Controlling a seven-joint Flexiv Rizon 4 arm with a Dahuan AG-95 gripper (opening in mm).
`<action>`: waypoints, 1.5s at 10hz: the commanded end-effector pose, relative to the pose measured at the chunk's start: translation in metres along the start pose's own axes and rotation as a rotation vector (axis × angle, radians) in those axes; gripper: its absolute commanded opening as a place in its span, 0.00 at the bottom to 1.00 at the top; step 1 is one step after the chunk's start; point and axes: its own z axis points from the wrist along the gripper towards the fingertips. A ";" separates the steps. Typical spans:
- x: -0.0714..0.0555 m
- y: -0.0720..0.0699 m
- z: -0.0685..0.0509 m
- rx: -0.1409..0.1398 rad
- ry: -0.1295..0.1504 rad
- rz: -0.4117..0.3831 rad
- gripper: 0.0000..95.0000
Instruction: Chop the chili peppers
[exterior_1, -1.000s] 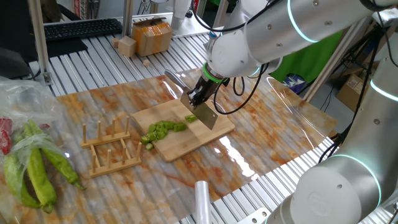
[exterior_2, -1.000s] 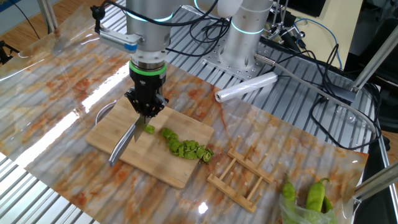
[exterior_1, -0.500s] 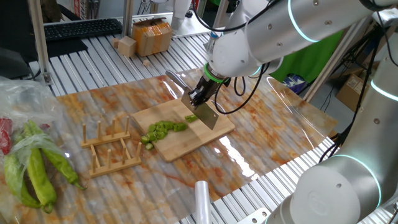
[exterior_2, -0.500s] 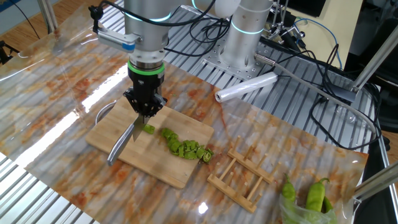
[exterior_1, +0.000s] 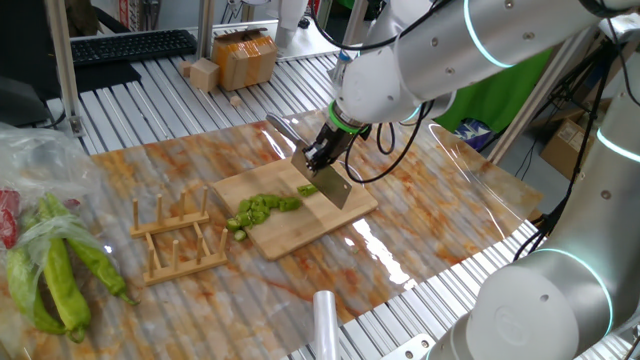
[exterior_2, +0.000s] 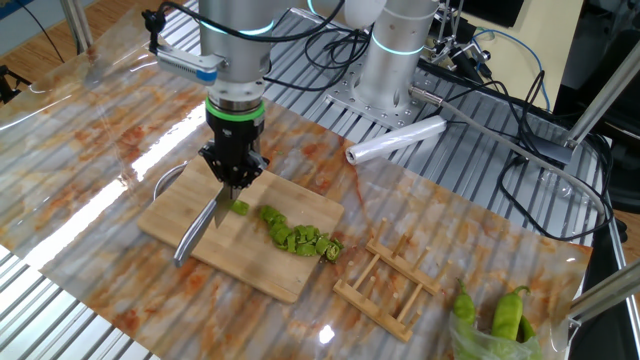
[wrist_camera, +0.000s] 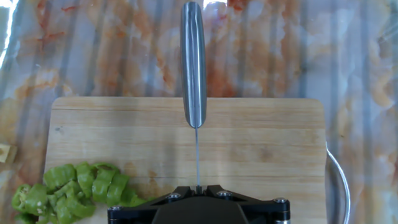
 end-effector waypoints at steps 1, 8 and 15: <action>0.006 0.001 0.025 -0.005 -0.032 -0.001 0.00; 0.004 0.003 0.023 -0.011 -0.017 0.021 0.00; 0.010 0.011 0.024 0.002 -0.035 0.039 0.00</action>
